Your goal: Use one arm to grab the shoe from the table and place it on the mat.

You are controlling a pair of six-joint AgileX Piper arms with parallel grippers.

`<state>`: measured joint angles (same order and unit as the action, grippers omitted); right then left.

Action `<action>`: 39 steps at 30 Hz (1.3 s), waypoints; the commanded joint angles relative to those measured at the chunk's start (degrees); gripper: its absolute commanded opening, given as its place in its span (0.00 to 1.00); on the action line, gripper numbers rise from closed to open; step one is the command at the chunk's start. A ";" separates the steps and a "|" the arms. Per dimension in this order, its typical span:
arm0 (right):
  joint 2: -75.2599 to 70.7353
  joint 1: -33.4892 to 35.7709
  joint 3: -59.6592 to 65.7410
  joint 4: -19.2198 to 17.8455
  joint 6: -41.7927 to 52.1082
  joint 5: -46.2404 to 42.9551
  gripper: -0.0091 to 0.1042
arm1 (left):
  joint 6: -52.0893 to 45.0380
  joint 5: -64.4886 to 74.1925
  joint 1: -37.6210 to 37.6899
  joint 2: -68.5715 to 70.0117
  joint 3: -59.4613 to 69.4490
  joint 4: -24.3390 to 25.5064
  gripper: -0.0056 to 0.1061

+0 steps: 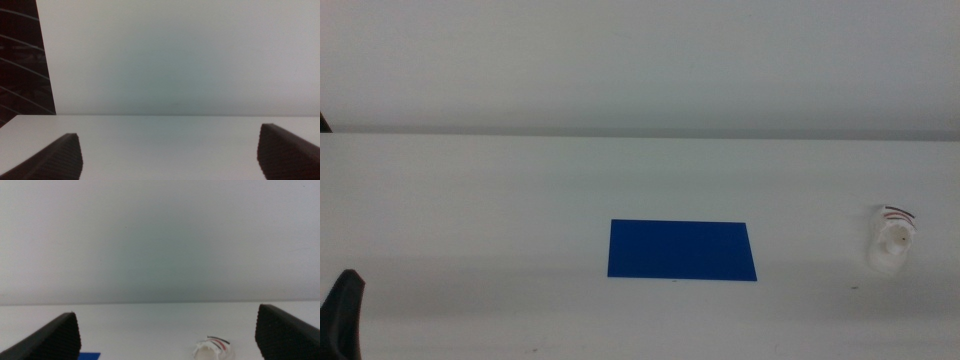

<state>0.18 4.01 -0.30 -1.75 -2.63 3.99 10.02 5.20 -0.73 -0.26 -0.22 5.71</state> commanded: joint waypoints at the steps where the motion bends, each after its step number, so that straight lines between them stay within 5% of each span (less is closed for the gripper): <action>1: -1.72 -0.38 0.19 0.00 0.45 1.99 0.90 | 0.33 -0.66 0.14 2.35 2.44 -0.12 0.89; 10: 15.24 -0.38 -21.40 3.43 0.45 26.07 0.90 | 0.33 -0.66 0.14 2.35 2.44 -0.12 0.89; 14: 27.59 -0.38 -30.09 7.68 -5.10 36.48 0.90 | 0.33 -0.66 0.14 2.35 2.44 -0.12 0.89; 23: 52.18 -0.38 -39.59 -10.29 -44.26 46.65 0.90 | 0.33 -0.66 0.14 2.35 2.44 -0.12 0.89; 32: 72.96 -0.73 -50.10 -7.11 -40.24 49.04 0.90 | 0.33 -0.66 0.14 2.35 2.44 -0.12 0.89; 39: 84.35 -3.10 -58.05 -9.83 -38.44 49.84 0.90 | 0.33 -0.66 0.14 2.35 2.44 -0.12 0.89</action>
<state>82.52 1.67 -56.73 -9.65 -41.66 53.52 10.02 5.20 -0.73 -0.26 -0.22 5.71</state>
